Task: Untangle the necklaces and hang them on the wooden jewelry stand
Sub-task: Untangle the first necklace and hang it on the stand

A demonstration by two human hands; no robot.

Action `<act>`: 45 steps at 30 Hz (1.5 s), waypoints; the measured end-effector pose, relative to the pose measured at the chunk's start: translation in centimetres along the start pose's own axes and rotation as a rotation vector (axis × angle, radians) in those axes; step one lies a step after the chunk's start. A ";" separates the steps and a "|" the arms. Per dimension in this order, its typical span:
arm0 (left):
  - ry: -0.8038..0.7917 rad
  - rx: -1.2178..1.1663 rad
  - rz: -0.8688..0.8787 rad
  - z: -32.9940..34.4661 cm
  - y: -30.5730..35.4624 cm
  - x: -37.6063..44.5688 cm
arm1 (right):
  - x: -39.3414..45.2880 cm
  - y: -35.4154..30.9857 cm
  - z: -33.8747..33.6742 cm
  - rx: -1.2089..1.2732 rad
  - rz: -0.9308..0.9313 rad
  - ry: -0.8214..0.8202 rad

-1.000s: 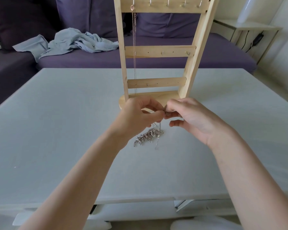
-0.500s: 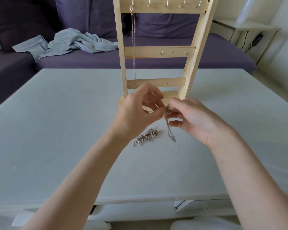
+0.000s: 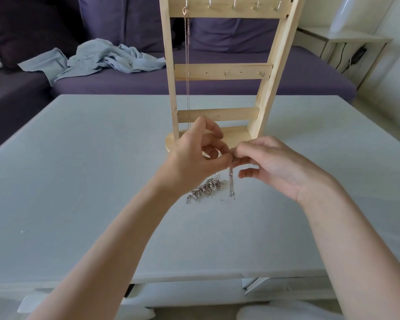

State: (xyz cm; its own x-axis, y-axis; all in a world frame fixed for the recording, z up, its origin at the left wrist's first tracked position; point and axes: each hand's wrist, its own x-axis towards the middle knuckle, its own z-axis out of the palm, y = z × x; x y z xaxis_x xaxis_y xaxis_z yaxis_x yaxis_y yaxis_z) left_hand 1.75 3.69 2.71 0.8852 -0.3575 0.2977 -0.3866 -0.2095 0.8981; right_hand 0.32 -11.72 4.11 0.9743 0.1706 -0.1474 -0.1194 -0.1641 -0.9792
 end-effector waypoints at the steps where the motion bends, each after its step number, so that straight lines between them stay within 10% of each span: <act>1: -0.007 -0.033 -0.011 0.2 0.1 0.0 | 0.0 0.0 0.1 0.020 0.006 -0.002; 21: 0.152 -0.100 -0.065 1.2 0.4 0.0 | 0.3 0.4 0.2 0.055 -0.056 0.014; 31: 0.181 -0.584 -0.414 1.4 0.4 0.1 | 0.7 0.4 1.3 -0.024 -0.143 0.165; 45: 0.053 -0.152 -0.210 -0.4 0.3 0.1 | 0.2 0.3 -0.2 -0.059 -0.066 0.131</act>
State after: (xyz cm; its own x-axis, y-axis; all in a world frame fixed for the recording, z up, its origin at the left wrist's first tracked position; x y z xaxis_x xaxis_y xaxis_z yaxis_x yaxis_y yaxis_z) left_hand 1.88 3.98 3.17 0.9557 -0.2718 0.1128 -0.1534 -0.1332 0.9791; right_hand 0.49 -11.95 3.82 0.9967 0.0550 -0.0593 -0.0462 -0.2144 -0.9757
